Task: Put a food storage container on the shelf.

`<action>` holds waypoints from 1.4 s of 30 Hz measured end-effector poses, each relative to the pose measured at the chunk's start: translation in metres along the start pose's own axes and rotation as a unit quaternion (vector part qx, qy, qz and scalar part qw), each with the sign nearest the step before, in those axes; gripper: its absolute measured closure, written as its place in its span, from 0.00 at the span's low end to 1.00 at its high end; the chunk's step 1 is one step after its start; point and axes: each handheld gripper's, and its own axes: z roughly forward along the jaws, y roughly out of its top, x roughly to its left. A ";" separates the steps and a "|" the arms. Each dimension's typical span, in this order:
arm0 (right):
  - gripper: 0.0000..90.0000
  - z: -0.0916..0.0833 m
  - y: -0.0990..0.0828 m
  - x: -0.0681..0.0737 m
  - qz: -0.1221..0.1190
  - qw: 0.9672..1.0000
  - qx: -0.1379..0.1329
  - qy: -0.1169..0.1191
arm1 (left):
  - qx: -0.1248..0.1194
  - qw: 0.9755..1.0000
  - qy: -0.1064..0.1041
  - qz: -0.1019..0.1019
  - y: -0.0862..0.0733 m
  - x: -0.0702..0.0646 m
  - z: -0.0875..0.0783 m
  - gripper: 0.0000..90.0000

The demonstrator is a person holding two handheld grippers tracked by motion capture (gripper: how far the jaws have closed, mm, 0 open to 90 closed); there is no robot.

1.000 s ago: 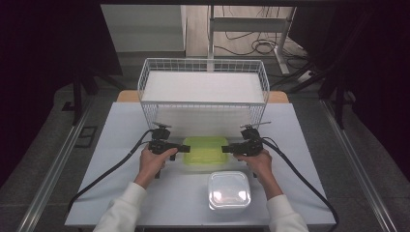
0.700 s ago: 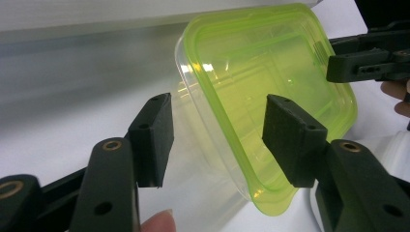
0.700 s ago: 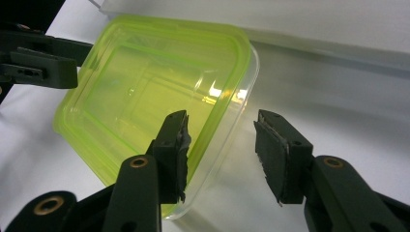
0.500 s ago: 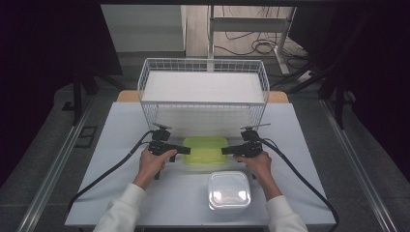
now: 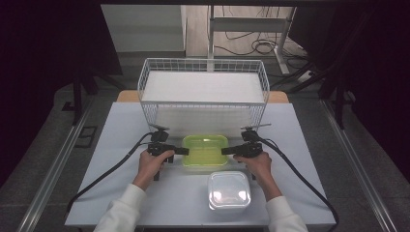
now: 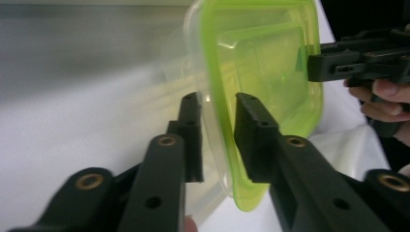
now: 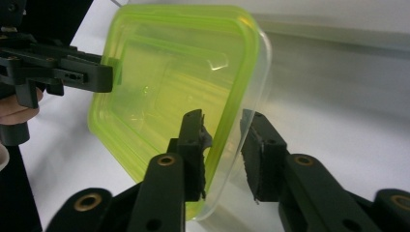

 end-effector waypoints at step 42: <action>0.87 -0.063 0.000 0.052 -0.131 0.985 -0.113 0.011 | -0.113 0.982 -0.016 0.149 -0.005 -0.068 -0.067 0.87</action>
